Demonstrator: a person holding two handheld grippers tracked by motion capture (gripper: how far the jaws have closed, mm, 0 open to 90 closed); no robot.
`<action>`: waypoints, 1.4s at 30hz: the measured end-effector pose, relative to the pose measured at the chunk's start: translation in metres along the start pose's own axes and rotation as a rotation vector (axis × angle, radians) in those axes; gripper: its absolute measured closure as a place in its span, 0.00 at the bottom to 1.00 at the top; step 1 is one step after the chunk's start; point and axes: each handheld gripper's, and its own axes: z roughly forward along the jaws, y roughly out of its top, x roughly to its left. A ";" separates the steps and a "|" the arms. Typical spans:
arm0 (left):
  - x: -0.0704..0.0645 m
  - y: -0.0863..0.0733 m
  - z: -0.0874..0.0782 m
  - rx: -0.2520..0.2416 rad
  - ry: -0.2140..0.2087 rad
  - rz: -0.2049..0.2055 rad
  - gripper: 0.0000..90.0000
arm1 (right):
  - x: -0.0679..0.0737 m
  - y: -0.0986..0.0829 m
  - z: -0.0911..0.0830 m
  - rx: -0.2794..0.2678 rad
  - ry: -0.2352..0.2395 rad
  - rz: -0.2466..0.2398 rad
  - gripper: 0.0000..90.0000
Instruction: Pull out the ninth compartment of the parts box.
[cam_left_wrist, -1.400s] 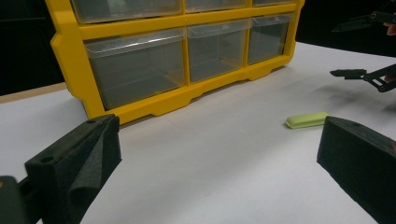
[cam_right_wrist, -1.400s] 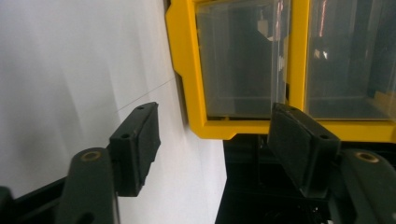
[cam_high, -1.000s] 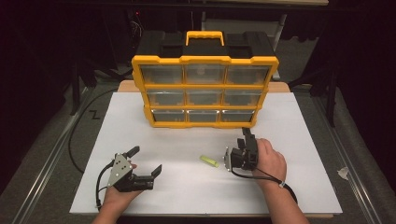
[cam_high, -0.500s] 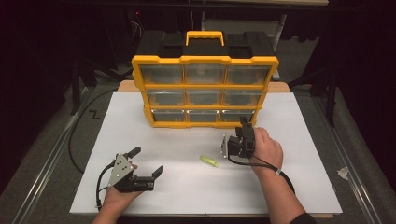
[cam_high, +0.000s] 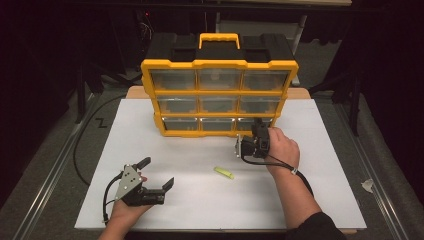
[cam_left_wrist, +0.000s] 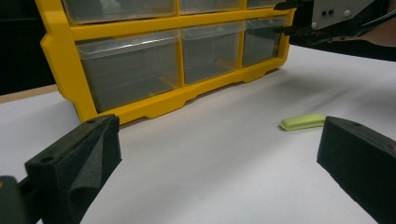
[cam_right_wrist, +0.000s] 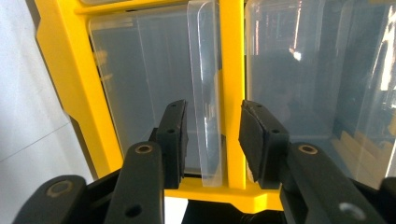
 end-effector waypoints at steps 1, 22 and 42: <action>0.000 0.000 0.000 0.000 0.000 0.000 0.00 | 0.000 0.000 0.000 0.000 0.000 0.000 0.73; 0.000 0.000 -0.001 -0.004 0.000 -0.007 0.00 | 0.003 0.002 0.007 0.024 0.004 -0.030 0.83; 0.002 0.000 -0.003 -0.011 0.009 -0.013 0.00 | 0.007 0.006 0.013 0.022 -0.030 -0.038 0.88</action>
